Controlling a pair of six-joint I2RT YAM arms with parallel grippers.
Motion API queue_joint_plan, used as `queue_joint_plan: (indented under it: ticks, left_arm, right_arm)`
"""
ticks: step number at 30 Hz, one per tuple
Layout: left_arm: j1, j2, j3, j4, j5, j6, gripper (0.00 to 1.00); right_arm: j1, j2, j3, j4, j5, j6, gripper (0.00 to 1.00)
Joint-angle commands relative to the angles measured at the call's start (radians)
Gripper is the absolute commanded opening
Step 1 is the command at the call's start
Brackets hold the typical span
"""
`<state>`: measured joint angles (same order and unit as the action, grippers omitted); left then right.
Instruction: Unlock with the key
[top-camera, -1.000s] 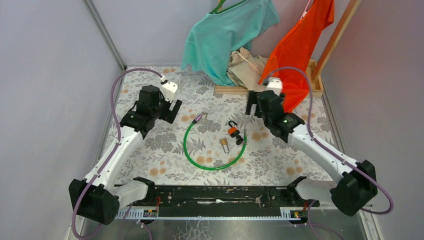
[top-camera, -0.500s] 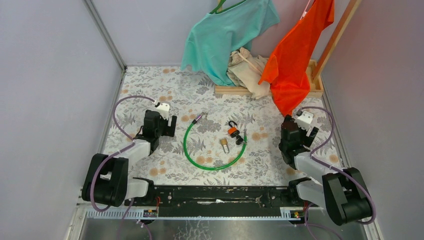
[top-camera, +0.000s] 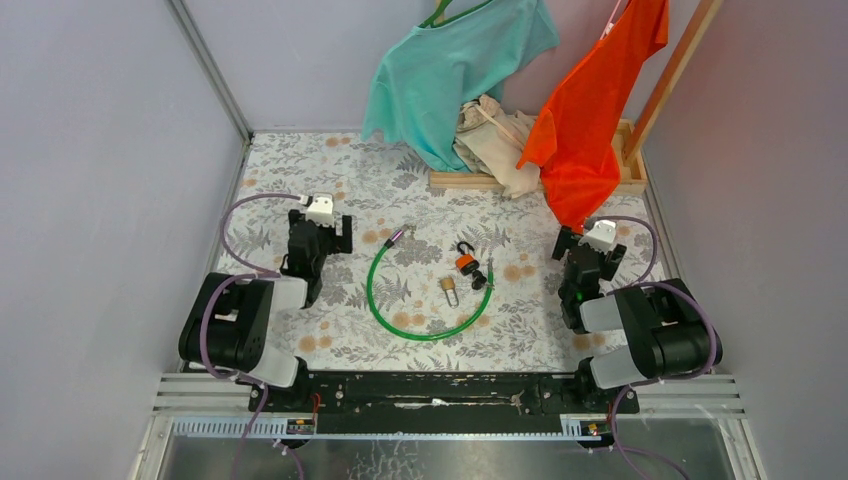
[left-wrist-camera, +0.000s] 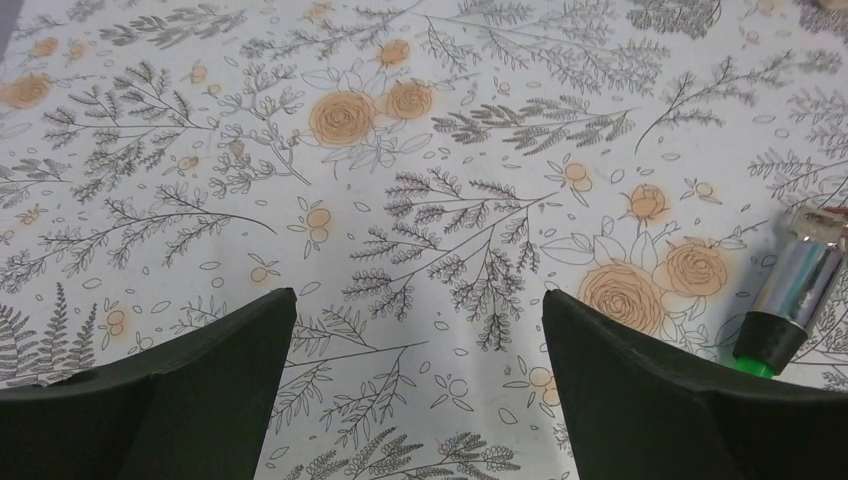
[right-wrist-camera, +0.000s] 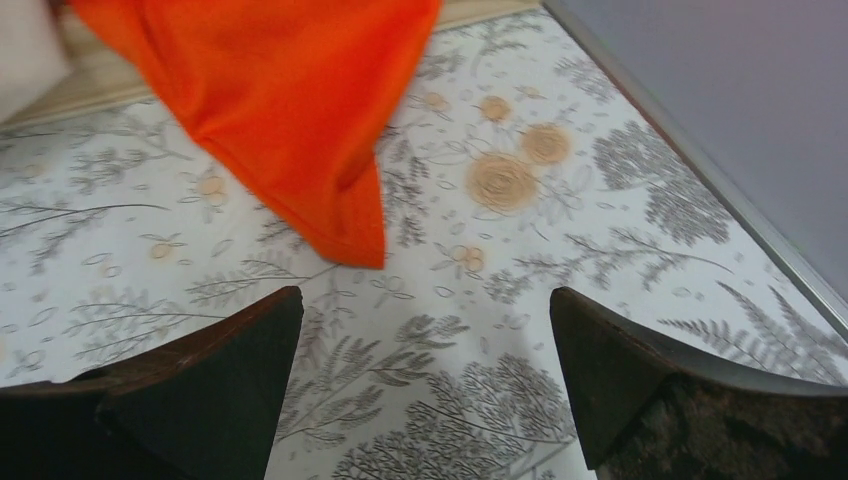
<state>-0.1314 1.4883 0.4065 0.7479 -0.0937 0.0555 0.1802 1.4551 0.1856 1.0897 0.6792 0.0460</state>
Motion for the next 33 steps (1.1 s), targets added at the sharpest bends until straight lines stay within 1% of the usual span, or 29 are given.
queue_joint_plan:
  ticks: [1, 4, 6, 7, 8, 9, 10, 11, 12, 13, 14, 15, 17, 19, 20, 22, 25, 33]
  left_arm:
    - [0.024, -0.020, -0.089, 0.257, -0.008, -0.044, 1.00]
    - [0.029, -0.031, -0.191, 0.422, 0.026, -0.040, 1.00]
    - [0.033, 0.028, -0.265, 0.622, 0.067, -0.022, 0.92]
    - [0.033, 0.023, -0.286, 0.665, 0.068, -0.017, 0.89]
    - [0.033, 0.004, -0.286, 0.627, 0.078, -0.020, 0.82]
    - [0.033, 0.002, -0.280, 0.615, 0.072, -0.023, 0.81]
    - [0.034, 0.018, -0.270, 0.621, 0.053, -0.024, 0.87]
    - [0.033, 0.025, -0.246, 0.575, 0.022, -0.038, 0.98]
    - [0.034, 0.017, -0.209, 0.504, 0.003, -0.052, 1.00]
    - [0.038, 0.018, -0.201, 0.494, 0.002, -0.055, 1.00]
    - [0.039, 0.026, -0.207, 0.517, -0.001, -0.054, 1.00]
    - [0.039, 0.021, -0.211, 0.517, -0.009, -0.058, 1.00]
    - [0.038, 0.024, -0.206, 0.515, -0.036, -0.069, 1.00]
    - [0.043, 0.025, -0.183, 0.468, -0.035, -0.080, 1.00]
    - [0.046, 0.025, -0.183, 0.470, -0.032, -0.081, 1.00]
    - [0.048, 0.024, -0.188, 0.481, -0.043, -0.083, 1.00]
    - [0.047, 0.027, -0.186, 0.483, -0.083, -0.094, 1.00]
    - [0.047, 0.031, -0.172, 0.458, -0.072, -0.098, 1.00]
  right_arm:
    - [-0.009, 0.004, -0.001, 0.170, -0.127, -0.054, 0.99]
    - [-0.009, 0.013, -0.006, 0.197, -0.134, -0.063, 0.99]
    - [-0.009, 0.014, 0.002, 0.182, -0.145, -0.065, 0.99]
    - [-0.009, 0.016, 0.003, 0.180, -0.145, -0.064, 0.99]
    - [-0.010, 0.017, 0.008, 0.170, -0.150, -0.065, 0.99]
    - [-0.016, 0.020, 0.019, 0.153, -0.164, -0.063, 0.99]
    - [-0.032, 0.020, 0.034, 0.118, -0.191, -0.052, 0.99]
    - [-0.058, 0.020, 0.053, 0.079, -0.250, -0.038, 0.99]
    - [-0.069, 0.018, 0.063, 0.049, -0.277, -0.031, 0.99]
    - [-0.087, 0.022, 0.043, 0.052, -0.319, -0.014, 0.99]
    - [-0.099, 0.062, -0.015, 0.237, -0.357, -0.032, 0.99]
    - [-0.097, 0.070, -0.021, 0.259, -0.366, -0.046, 0.99]
    - [-0.101, 0.052, 0.027, 0.132, -0.361, -0.023, 0.99]
    - [-0.111, 0.064, 0.012, 0.175, -0.369, -0.025, 0.99]
    - [-0.112, 0.066, 0.004, 0.207, -0.366, -0.031, 0.99]
    - [-0.111, 0.061, 0.013, 0.180, -0.369, -0.024, 0.99]
    - [-0.111, 0.065, 0.007, 0.200, -0.364, -0.029, 0.99]
    - [-0.111, 0.064, 0.009, 0.193, -0.367, -0.026, 0.99]
